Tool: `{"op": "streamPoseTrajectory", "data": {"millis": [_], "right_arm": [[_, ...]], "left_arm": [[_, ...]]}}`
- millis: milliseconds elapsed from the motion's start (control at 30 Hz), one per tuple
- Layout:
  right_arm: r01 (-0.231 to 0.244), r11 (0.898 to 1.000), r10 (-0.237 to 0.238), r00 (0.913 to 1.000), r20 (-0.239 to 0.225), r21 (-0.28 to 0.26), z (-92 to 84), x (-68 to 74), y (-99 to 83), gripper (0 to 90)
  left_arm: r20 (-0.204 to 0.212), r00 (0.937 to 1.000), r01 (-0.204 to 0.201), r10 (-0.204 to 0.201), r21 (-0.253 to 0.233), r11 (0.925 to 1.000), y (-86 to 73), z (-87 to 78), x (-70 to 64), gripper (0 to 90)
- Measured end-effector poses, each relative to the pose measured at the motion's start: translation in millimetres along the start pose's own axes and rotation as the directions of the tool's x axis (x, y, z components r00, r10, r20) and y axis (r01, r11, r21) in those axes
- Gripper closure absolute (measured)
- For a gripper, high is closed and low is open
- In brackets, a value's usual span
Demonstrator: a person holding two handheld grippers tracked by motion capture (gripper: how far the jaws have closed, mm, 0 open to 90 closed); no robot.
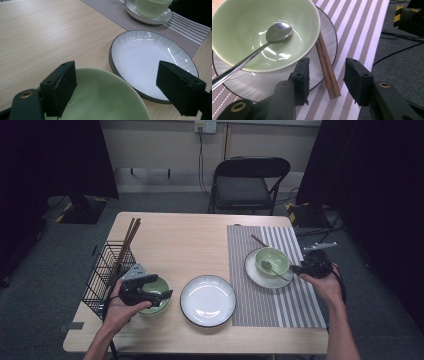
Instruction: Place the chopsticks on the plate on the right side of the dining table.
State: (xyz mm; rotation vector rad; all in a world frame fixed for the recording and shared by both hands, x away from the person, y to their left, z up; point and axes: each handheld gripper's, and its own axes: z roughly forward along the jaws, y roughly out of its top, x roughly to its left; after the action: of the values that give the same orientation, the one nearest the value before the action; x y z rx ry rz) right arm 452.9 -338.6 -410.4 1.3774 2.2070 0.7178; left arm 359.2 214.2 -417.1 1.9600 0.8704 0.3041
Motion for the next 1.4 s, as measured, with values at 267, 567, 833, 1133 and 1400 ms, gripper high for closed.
{"op": "streamPoseTrajectory", "data": {"millis": [267,567,833,1133,1400], "right_arm": [[-0.005,0.999,0.006,0.9997,0.024,-0.045,-20.7,9.3,-7.8,54.8],[-0.028,0.995,0.033,0.998,0.054,-0.093,-40.9,19.4,-19.4,54.5],[-0.09,0.984,0.104,0.991,0.084,-0.155,-57.7,27.9,-24.7,50.7],[-0.068,0.977,0.084,0.9937,0.074,-0.2,-75.0,53.0,-31.1,49.6],[-0.068,0.97,0.079,0.9961,0.039,-0.234,-87.8,71.0,-37.0,48.3]], "left_arm": [[0.002,0.9999,-0.01,0.01,0.01,0.9999,0.5,1.3,-1.4,16.3],[0.003,1.0,-0.008,0.008,0.008,0.9999,1.0,2.4,-2.3,16.3],[0.005,1.0,-0.008,0.008,0.007,0.9999,1.0,2.9,-2.9,16.3],[0.006,0.9998,-0.017,0.016,0.006,0.9998,1.5,2.5,-3.4,16.3],[0.007,0.9999,-0.011,0.011,0.005,0.9999,2.0,3.3,-4.4,16.3]]}}
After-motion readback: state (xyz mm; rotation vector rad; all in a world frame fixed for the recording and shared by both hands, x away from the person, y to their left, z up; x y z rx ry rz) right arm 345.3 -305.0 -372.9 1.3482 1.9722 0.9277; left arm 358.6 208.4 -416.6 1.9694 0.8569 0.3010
